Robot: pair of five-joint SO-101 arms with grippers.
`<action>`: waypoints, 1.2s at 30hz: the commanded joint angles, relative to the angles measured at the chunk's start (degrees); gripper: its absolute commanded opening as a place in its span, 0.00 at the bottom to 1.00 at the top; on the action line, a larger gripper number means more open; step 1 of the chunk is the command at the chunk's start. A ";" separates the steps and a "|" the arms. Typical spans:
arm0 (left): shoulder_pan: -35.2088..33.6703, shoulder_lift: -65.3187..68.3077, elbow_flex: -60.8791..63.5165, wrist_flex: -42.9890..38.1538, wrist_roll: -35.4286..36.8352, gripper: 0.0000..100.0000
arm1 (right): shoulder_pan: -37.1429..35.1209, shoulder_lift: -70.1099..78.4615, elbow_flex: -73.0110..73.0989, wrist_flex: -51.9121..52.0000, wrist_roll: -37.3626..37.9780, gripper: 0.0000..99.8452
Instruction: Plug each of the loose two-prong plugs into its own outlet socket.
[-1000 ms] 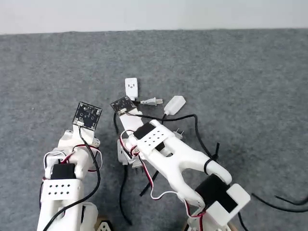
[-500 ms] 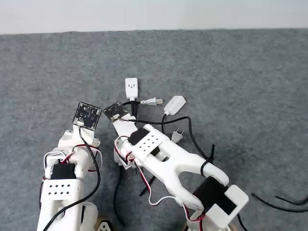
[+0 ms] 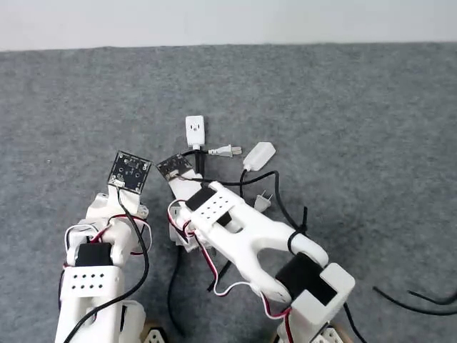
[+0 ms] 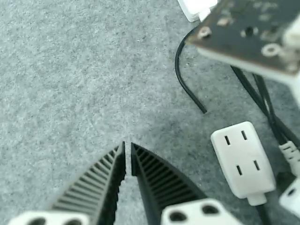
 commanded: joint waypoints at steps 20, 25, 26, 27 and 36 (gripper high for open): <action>0.00 -0.44 -0.66 0.09 -0.97 0.02 | 4.00 0.66 -6.68 0.31 1.85 0.10; 0.00 -0.44 -0.66 0.09 -0.97 0.02 | 4.00 1.01 -6.59 -0.04 1.93 0.10; 0.00 -0.44 -0.66 0.09 -0.97 0.02 | 4.00 1.54 -6.68 -0.04 1.93 0.10; 0.00 -0.44 -0.66 0.09 -0.97 0.02 | 4.00 2.33 -6.95 0.22 2.02 0.10; 0.09 -0.35 -0.66 0.09 -0.97 0.02 | 3.91 5.49 -10.90 4.53 1.67 0.09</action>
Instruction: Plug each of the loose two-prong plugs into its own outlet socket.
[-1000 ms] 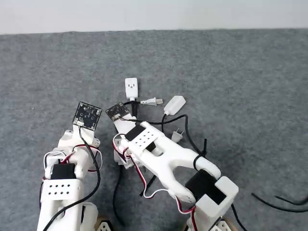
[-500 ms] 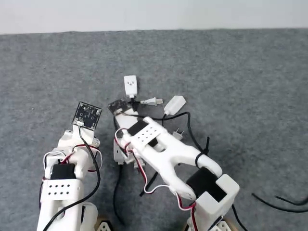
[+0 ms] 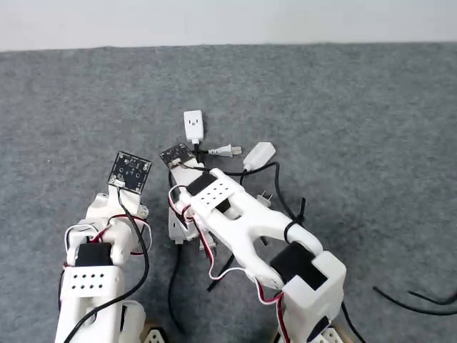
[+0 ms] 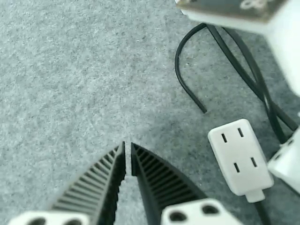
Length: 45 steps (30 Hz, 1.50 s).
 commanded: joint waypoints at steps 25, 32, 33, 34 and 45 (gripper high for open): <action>0.53 41.93 -26.77 7.91 1.41 0.01 | 4.88 -31.96 1.32 6.90 4.92 0.01; 4.92 49.85 -32.66 16.26 -9.41 0.01 | 0.84 -43.12 12.22 -2.68 4.75 0.01; 5.54 49.76 -32.66 16.79 -11.08 0.01 | 0.13 -44.53 14.77 -4.79 4.66 0.01; 6.07 50.02 -32.66 17.41 -12.75 0.01 | -0.75 -46.11 17.05 -6.55 4.84 0.01; 7.74 47.82 -30.29 21.71 -26.73 0.01 | -2.68 -50.59 23.12 -10.51 5.01 0.01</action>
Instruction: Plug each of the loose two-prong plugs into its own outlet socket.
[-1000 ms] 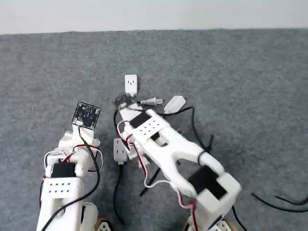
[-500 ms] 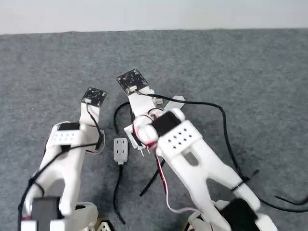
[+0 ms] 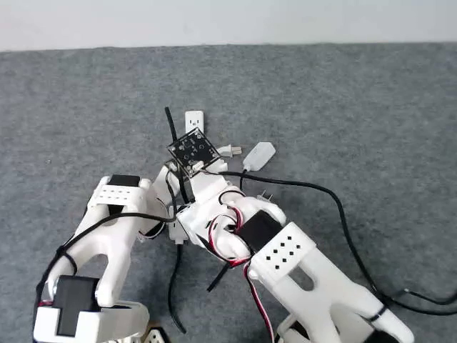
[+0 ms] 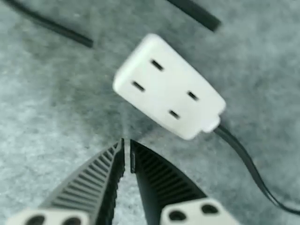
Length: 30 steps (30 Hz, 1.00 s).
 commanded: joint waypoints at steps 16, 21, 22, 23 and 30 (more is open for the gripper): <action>1.32 -18.20 13.14 -7.12 -3.87 0.01 | 1.80 -1.36 -0.97 -0.66 2.11 0.01; -4.40 -18.64 12.88 -12.92 8.18 0.01 | 1.80 -1.19 -0.62 -4.35 2.55 0.01; -5.27 -18.64 12.35 -12.75 8.53 0.01 | 1.80 -0.75 -0.62 -5.49 3.52 0.01; -5.98 -18.64 11.82 -12.75 8.70 0.01 | 1.80 0.13 -0.62 -6.55 5.10 0.01; -14.07 -18.20 8.48 -13.19 15.47 0.01 | 1.89 12.18 -0.97 -16.22 10.90 0.01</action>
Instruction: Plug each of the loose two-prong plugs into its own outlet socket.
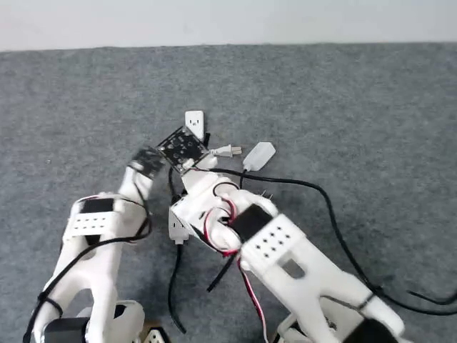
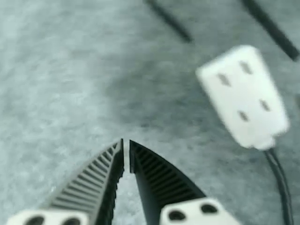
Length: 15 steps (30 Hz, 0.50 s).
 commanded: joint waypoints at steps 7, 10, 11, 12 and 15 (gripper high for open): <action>-6.24 -1.32 -4.26 -2.55 5.27 0.01 | 0.48 8.31 -2.46 -9.10 5.71 0.01; -6.24 -1.32 -4.18 -2.73 5.27 0.01 | 0.48 9.45 -3.08 -8.84 5.71 0.01; -6.24 -1.32 -4.09 -2.73 5.27 0.01 | 0.48 9.89 -3.08 -8.84 5.71 0.01; -6.24 -1.32 -4.09 -2.81 5.27 0.01 | 0.40 10.33 -3.16 -8.84 5.80 0.01; -6.24 -1.32 -4.09 -2.81 5.27 0.01 | 0.40 10.95 -3.25 -9.27 5.80 0.01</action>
